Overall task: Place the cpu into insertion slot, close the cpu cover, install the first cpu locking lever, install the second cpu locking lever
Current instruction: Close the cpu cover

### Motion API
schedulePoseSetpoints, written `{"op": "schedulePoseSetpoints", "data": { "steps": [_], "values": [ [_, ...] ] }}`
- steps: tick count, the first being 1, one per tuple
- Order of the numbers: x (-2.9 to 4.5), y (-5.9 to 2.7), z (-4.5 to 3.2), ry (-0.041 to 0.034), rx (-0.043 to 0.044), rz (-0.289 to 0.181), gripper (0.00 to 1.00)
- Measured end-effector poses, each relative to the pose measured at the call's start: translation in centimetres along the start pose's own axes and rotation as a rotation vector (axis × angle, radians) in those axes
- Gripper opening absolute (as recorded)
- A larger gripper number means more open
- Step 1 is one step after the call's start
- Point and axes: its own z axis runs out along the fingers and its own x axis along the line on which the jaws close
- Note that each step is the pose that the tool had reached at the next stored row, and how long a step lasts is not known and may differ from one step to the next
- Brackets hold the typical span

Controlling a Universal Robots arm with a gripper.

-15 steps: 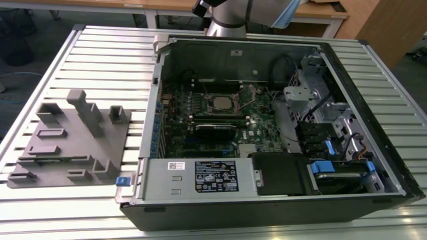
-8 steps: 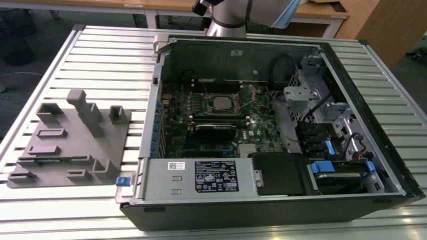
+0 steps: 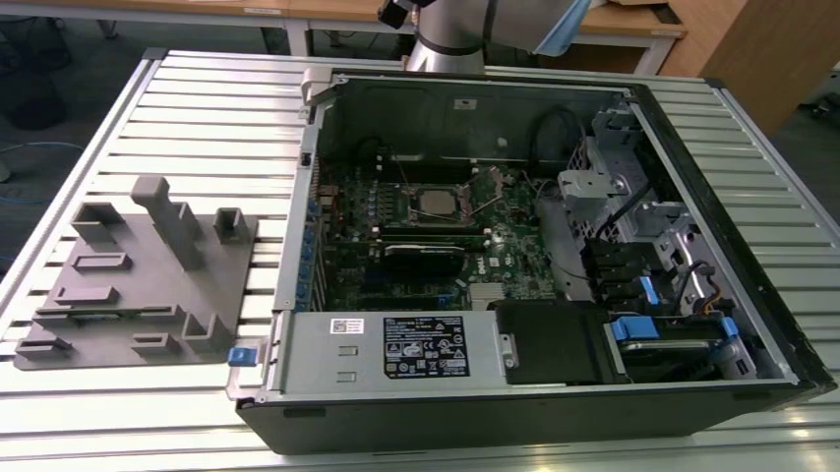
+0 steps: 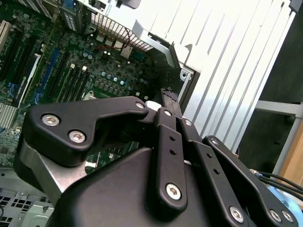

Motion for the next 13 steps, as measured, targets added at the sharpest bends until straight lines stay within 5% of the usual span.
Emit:
{"op": "schedulePoseSetpoints", "data": {
  "steps": [13],
  "values": [
    [0.05,-0.23,-0.45,0.0001,0.0000,0.000,0.11]
  ]
}}
